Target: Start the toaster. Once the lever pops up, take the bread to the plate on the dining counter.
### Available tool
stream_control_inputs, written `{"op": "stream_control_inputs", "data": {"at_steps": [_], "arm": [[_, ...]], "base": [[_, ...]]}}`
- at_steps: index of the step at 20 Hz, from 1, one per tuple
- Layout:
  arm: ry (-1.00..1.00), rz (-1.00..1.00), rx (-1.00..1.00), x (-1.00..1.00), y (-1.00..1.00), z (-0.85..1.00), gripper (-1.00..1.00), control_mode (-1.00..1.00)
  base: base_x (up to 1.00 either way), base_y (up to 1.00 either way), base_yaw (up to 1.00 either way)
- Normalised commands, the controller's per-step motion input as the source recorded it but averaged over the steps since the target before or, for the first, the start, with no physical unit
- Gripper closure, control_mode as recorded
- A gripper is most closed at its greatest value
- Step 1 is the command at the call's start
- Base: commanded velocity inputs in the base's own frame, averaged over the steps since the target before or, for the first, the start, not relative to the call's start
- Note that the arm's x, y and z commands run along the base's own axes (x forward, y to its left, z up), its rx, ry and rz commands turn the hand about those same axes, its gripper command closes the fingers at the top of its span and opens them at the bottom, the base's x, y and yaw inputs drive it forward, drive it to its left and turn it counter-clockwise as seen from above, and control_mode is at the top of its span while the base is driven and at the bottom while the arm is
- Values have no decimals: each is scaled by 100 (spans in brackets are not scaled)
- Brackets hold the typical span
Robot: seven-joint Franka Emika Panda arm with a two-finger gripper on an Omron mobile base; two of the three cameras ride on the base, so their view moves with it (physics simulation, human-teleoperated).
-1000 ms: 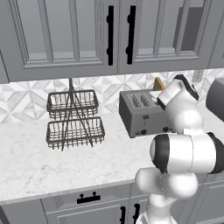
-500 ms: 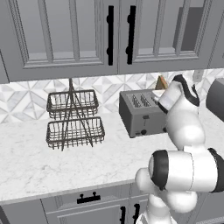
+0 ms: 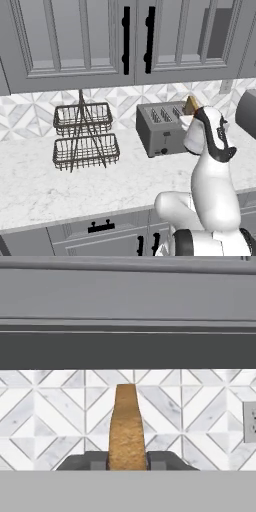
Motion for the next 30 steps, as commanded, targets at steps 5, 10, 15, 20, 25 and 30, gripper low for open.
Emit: {"op": "stream_control_inputs", "data": {"at_steps": [5,10,15,20,25,30], "arm": [[17,0,4,-99,1,65,100,-100],[23,0,3,-93,7,79,100,-100],[24,0,3,-91,11,93,100,-100],[27,2,5,-98,1,62,100,-100],[32,6,5,-81,7,13,100,-100],[23,11,7,-47,15,-15,100,-100]], "base": [[0,0,0],[0,0,0],[0,0,0],[0,0,0],[0,0,0],[0,0,0]]}}
